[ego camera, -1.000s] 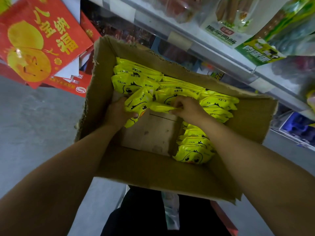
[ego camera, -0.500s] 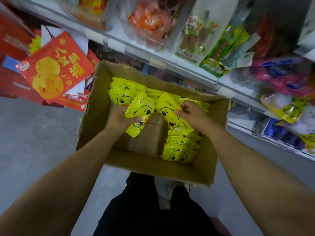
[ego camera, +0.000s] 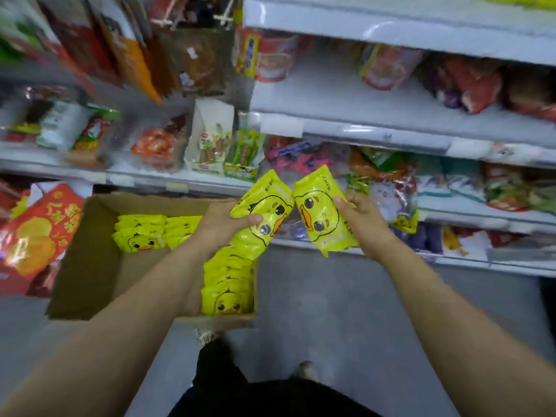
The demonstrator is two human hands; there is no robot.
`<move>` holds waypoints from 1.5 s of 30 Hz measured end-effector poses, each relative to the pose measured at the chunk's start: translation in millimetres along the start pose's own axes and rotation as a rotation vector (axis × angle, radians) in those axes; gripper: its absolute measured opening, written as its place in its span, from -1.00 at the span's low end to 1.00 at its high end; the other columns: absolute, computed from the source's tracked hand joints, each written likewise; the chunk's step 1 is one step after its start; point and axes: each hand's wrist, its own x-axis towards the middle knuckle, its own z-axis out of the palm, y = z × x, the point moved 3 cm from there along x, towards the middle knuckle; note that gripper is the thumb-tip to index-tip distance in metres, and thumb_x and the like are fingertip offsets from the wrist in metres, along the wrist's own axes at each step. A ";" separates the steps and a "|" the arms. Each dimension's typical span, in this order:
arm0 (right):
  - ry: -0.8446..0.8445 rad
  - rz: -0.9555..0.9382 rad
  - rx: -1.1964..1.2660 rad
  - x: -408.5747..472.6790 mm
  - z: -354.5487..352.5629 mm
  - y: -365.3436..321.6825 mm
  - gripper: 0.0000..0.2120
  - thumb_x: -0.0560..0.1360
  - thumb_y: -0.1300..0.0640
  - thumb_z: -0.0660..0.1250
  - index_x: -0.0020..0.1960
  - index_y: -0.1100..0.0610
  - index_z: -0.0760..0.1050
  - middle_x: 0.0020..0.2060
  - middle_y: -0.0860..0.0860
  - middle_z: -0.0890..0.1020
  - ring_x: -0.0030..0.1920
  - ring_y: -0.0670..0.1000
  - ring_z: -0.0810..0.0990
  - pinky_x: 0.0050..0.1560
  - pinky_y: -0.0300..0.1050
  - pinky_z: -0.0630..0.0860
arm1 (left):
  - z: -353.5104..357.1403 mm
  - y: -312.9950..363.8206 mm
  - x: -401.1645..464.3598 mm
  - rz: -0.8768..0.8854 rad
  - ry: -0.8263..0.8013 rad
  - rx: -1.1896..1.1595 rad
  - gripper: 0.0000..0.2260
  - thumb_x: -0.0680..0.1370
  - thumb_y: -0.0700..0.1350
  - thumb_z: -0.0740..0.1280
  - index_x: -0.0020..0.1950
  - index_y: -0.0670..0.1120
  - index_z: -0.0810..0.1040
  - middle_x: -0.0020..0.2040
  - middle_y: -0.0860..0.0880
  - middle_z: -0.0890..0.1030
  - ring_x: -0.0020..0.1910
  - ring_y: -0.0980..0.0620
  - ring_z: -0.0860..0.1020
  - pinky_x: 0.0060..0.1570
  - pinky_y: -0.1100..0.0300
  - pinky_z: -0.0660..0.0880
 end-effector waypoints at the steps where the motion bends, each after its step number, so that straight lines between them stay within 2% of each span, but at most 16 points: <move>1: 0.029 0.001 0.029 -11.8 -27.4 -2.7 -0.89 0.56 0.11 0.37 0.00 0.14 0.52 -0.30 -0.07 0.71 -0.32 -0.13 0.65 -0.25 -0.17 0.58 | 21.6 20.4 -4.0 0.023 -0.028 0.010 -0.90 0.40 -0.05 0.54 -0.14 0.05 0.67 -0.24 0.10 0.70 -0.26 0.15 0.64 -0.15 0.17 0.55; 4: 0.116 -0.012 0.091 -42.9 -108.2 -11.2 -0.76 0.45 0.19 0.49 0.07 0.14 0.51 -0.16 0.03 0.73 -0.26 -0.07 0.69 -0.22 -0.10 0.64 | 86.2 83.2 -15.4 0.108 -0.101 0.038 -0.88 0.41 -0.09 0.54 -0.12 0.03 0.64 -0.23 0.12 0.70 -0.24 0.12 0.65 -0.21 0.26 0.56; 6: 0.177 -0.043 0.129 -59.3 -158.0 -21.3 -0.72 0.43 0.28 0.49 0.08 0.13 0.50 -0.19 -0.03 0.71 -0.30 -0.11 0.68 -0.32 -0.18 0.60 | 125.6 126.4 -24.3 0.191 -0.158 0.063 -0.86 0.41 -0.13 0.53 -0.09 0.01 0.63 -0.33 0.17 0.67 -0.36 0.25 0.60 -0.37 0.40 0.49; 8: 0.233 -0.074 0.158 -72.4 -203.1 -32.5 -0.70 0.43 0.30 0.49 0.09 0.11 0.51 -0.19 -0.08 0.71 -0.27 -0.12 0.69 -0.34 -0.22 0.58 | 161.6 166.8 -32.2 0.255 -0.222 0.097 -0.82 0.41 -0.16 0.53 -0.03 -0.06 0.64 -0.26 0.09 0.69 -0.40 0.26 0.59 -0.39 0.39 0.49; 14: 0.410 -0.186 0.300 -94.4 -316.2 -56.2 -0.72 0.42 0.28 0.49 0.09 0.10 0.56 -0.04 0.04 0.72 -0.07 0.04 0.71 -0.02 0.02 0.63 | 256.7 266.8 -35.7 0.388 -0.330 0.153 -0.78 0.37 -0.15 0.56 -0.01 -0.07 0.66 -0.22 0.04 0.70 -0.29 0.12 0.64 -0.27 0.27 0.57; 17: 0.479 -0.243 0.360 -96.7 -366.7 -63.1 -0.70 0.41 0.28 0.50 0.10 0.10 0.57 0.02 0.10 0.71 0.01 0.13 0.69 0.03 0.09 0.62 | 302.7 307.6 -26.8 0.423 -0.360 0.183 -0.65 0.29 -0.05 0.61 0.03 -0.05 0.67 -0.12 -0.02 0.72 -0.11 -0.06 0.69 -0.03 0.00 0.62; 20: 0.537 -0.274 0.365 -90.2 -422.9 -72.7 -0.69 0.42 0.28 0.50 0.10 0.05 0.56 0.01 0.09 0.71 -0.02 0.11 0.70 -0.02 0.06 0.64 | 349.8 350.1 -15.0 0.472 -0.387 0.195 -0.58 0.22 0.04 0.62 0.02 -0.02 0.68 -0.10 0.00 0.72 -0.09 -0.07 0.69 0.06 -0.14 0.59; 25: 0.589 -0.345 0.293 -59.6 -530.9 -107.2 -0.71 0.42 0.26 0.50 0.08 0.04 0.56 -0.06 0.00 0.72 -0.09 0.01 0.72 -0.15 -0.10 0.65 | 432.2 427.3 18.0 0.516 -0.403 0.114 -0.71 0.34 -0.14 0.59 0.02 -0.07 0.66 -0.10 -0.04 0.72 -0.09 -0.10 0.69 0.06 -0.12 0.59; 28: 0.636 -0.378 0.220 -32.0 -599.3 -132.1 -0.73 0.38 0.24 0.54 0.02 0.04 0.59 -0.12 -0.02 0.73 -0.11 0.02 0.72 -0.13 -0.09 0.64 | 476.0 481.9 40.1 0.587 -0.427 0.111 -0.55 0.31 -0.08 0.59 0.16 -0.10 0.61 0.05 -0.06 0.69 0.01 -0.10 0.66 0.05 0.01 0.59; 31: 0.640 -0.373 0.106 -7.3 -658.3 -153.0 -0.71 0.34 0.24 0.57 0.02 0.06 0.60 -0.10 0.01 0.73 -0.13 0.04 0.71 -0.09 0.00 0.64 | 514.9 524.5 60.0 0.589 -0.414 0.117 -0.23 0.32 -0.09 0.59 0.46 -0.14 0.36 0.40 -0.06 0.45 0.36 -0.06 0.43 0.22 0.18 0.33; 34: 0.610 -0.362 0.034 16.0 -703.9 -168.5 -0.71 0.33 0.28 0.57 0.00 0.11 0.62 -0.11 0.04 0.73 -0.16 0.06 0.71 -0.11 0.03 0.66 | 543.2 556.8 78.7 0.571 -0.487 0.164 -0.21 0.36 -0.12 0.57 0.50 -0.16 0.28 0.49 -0.09 0.33 0.46 -0.06 0.29 0.19 0.22 0.22; 36: 0.571 -0.350 -0.053 33.9 -725.3 -177.6 -0.71 0.32 0.27 0.59 0.00 0.13 0.62 -0.14 0.02 0.73 -0.17 0.03 0.70 -0.14 -0.05 0.65 | 555.7 572.5 89.8 0.562 -0.512 0.243 -0.22 0.36 -0.10 0.57 0.50 -0.17 0.30 0.50 -0.10 0.31 0.48 -0.05 0.26 0.18 0.24 0.20; 38: 0.494 -0.323 -0.160 55.0 -741.5 -189.3 -0.72 0.32 0.27 0.59 -0.03 0.15 0.61 -0.22 -0.03 0.72 -0.26 -0.06 0.68 -0.26 -0.19 0.61 | 563.8 583.4 98.3 0.553 -0.509 0.321 -0.26 0.35 -0.08 0.58 0.46 -0.17 0.36 0.42 -0.03 0.42 0.42 -0.01 0.34 0.17 0.27 0.22; 41: 0.348 -0.299 -0.296 87.5 -759.2 -209.5 -0.76 0.32 0.29 0.58 -0.08 0.13 0.60 -0.31 -0.08 0.69 -0.34 -0.13 0.65 -0.34 -0.29 0.54 | 571.5 597.5 103.9 0.578 -0.467 0.381 -0.45 0.36 -0.12 0.57 0.31 -0.17 0.52 -0.03 0.20 0.55 -0.01 0.21 0.51 -0.05 0.42 0.34; 42: 0.308 -0.297 -0.342 98.4 -765.3 -214.9 -0.76 0.32 0.29 0.59 -0.09 0.13 0.59 -0.30 -0.09 0.69 -0.33 -0.14 0.64 -0.33 -0.30 0.53 | 573.6 601.4 105.8 0.600 -0.447 0.403 -0.46 0.36 -0.11 0.57 0.30 -0.16 0.53 0.02 0.17 0.58 0.00 0.23 0.51 -0.04 0.42 0.34; 45: 0.192 -0.317 -0.429 128.9 -783.9 -226.8 -0.74 0.32 0.31 0.58 -0.05 0.17 0.60 -0.20 -0.04 0.71 -0.25 -0.11 0.67 -0.26 -0.29 0.55 | 578.4 609.2 113.5 0.657 -0.372 0.447 -0.34 0.32 -0.06 0.60 0.38 -0.11 0.47 0.39 0.01 0.46 0.35 0.10 0.38 0.21 0.28 0.24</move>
